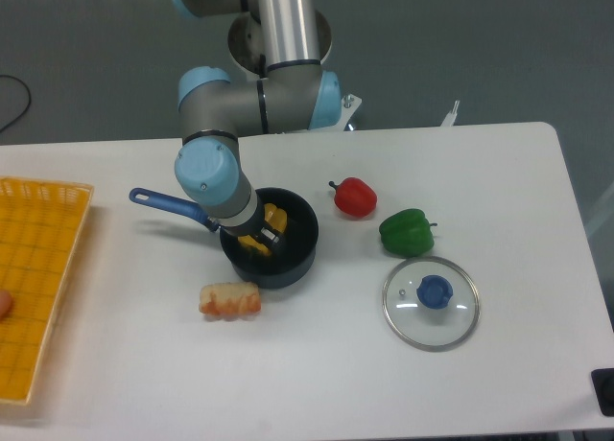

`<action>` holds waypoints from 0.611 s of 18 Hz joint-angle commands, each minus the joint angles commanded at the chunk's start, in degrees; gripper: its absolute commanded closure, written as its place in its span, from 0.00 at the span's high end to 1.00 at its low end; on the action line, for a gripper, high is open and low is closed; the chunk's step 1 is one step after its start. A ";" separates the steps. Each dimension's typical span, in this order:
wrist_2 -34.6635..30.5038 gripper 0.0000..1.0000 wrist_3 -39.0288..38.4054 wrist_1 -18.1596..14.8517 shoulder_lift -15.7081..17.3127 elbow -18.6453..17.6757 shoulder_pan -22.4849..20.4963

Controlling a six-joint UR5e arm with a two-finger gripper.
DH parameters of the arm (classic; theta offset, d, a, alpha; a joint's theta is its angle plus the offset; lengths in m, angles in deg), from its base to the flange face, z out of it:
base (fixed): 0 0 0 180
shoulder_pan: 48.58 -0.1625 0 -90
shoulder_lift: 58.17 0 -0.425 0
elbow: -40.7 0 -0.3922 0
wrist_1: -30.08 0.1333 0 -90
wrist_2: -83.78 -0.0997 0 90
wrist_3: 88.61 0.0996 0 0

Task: Place the yellow pepper in the pot
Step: 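Lower the yellow pepper into the saucepan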

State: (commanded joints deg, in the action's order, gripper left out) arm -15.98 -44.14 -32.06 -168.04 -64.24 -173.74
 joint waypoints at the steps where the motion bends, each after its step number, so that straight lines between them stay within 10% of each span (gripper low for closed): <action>1: 0.09 0.60 0.00 0.00 0.00 0.00 0.00; 11: -0.44 0.60 0.00 0.18 -0.62 -0.09 0.35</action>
State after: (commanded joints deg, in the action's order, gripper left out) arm -16.42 -44.14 -31.89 -168.65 -64.33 -173.38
